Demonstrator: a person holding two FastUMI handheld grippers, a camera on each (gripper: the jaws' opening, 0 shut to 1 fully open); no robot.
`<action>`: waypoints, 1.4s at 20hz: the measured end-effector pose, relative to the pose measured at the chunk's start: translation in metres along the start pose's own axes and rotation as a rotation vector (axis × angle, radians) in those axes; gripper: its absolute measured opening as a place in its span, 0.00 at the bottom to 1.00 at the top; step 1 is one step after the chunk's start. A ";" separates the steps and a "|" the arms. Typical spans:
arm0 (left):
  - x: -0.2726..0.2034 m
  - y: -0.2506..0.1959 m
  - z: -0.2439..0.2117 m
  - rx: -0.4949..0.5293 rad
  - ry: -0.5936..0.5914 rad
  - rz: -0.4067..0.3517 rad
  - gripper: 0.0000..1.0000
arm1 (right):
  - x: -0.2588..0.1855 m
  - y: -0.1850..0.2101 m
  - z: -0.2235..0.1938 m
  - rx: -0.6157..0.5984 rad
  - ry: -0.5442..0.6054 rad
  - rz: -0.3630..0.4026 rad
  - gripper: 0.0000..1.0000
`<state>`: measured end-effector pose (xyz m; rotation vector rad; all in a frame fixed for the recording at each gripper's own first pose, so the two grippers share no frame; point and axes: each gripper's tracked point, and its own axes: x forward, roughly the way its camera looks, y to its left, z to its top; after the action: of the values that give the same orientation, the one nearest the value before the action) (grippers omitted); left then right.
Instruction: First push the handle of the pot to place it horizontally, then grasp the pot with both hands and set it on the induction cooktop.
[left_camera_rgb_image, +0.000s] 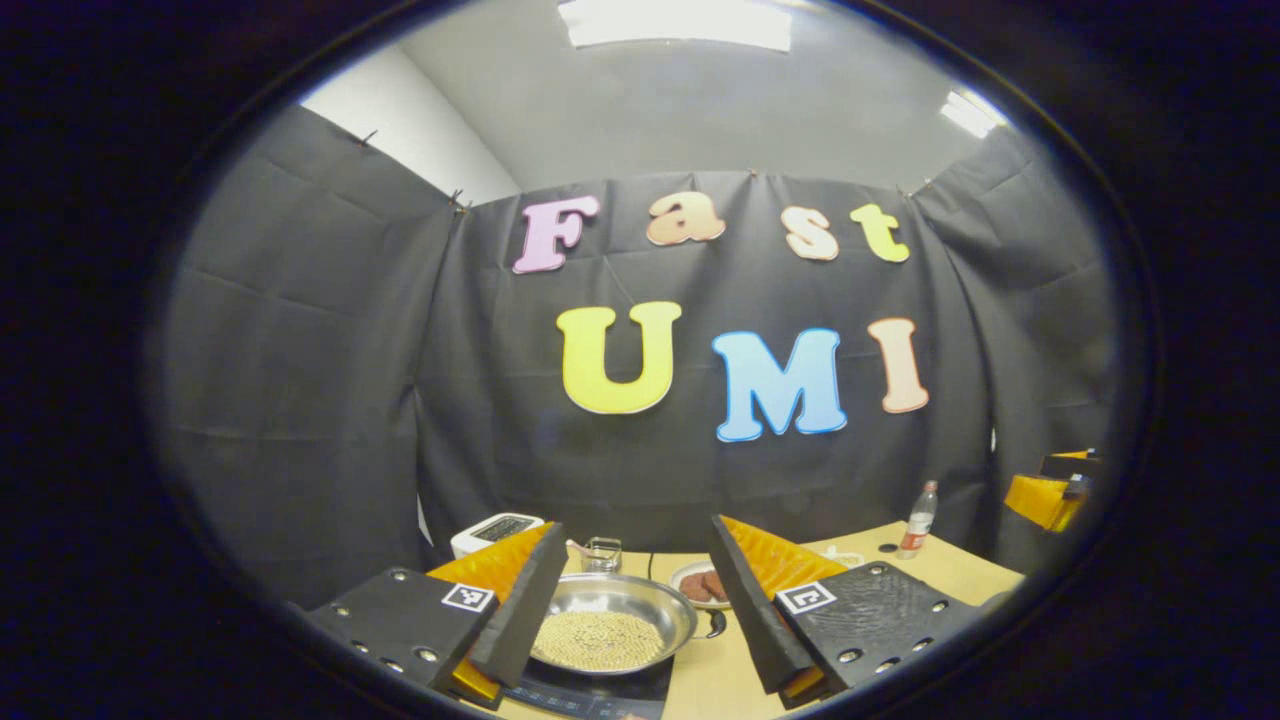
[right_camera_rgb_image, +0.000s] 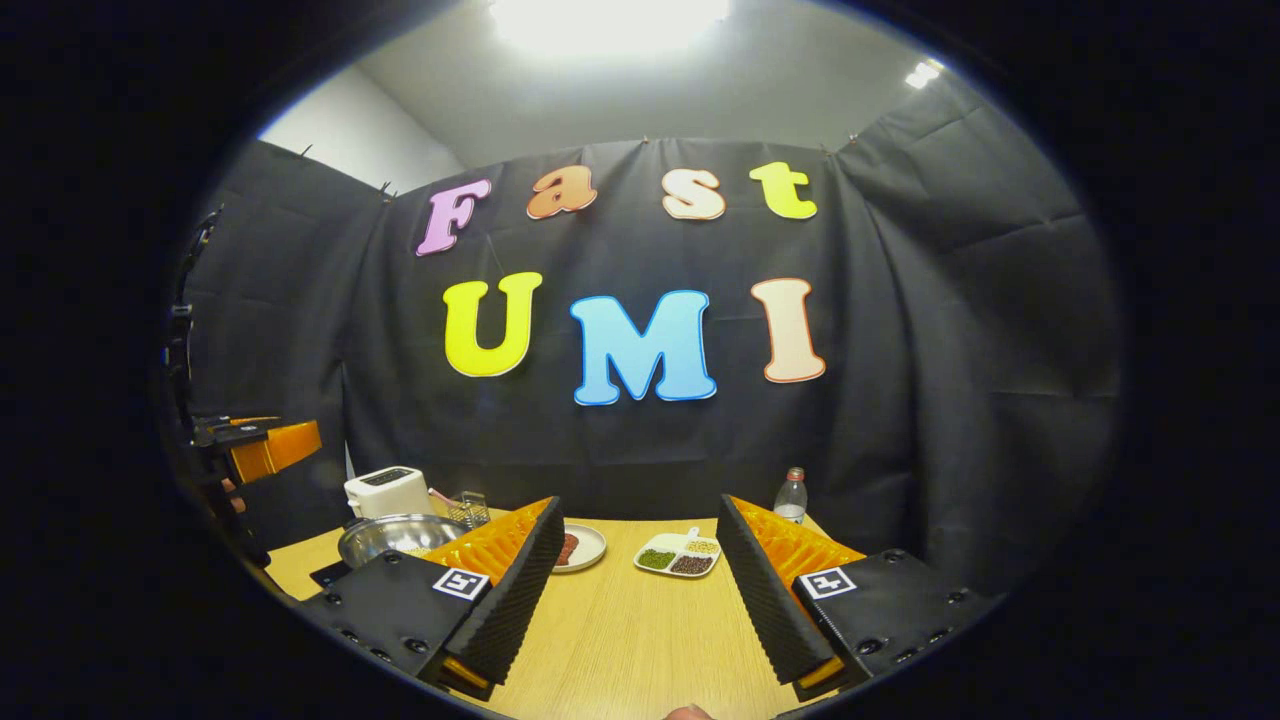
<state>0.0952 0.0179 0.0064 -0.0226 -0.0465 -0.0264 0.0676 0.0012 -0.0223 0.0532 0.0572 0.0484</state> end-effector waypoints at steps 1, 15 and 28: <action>-0.009 -0.009 0.002 0.004 0.001 -0.012 0.84 | -0.009 -0.008 0.004 0.011 -0.013 -0.017 0.96; -0.083 -0.031 0.052 0.018 -0.052 -0.094 0.84 | -0.110 -0.043 0.024 0.018 -0.096 -0.192 0.97; -0.090 -0.029 0.061 -0.014 -0.066 -0.140 0.84 | -0.128 -0.020 0.041 -0.042 -0.150 -0.204 0.97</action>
<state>0.0020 -0.0073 0.0640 -0.0341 -0.1136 -0.1660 -0.0563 -0.0276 0.0246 0.0085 -0.0880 -0.1582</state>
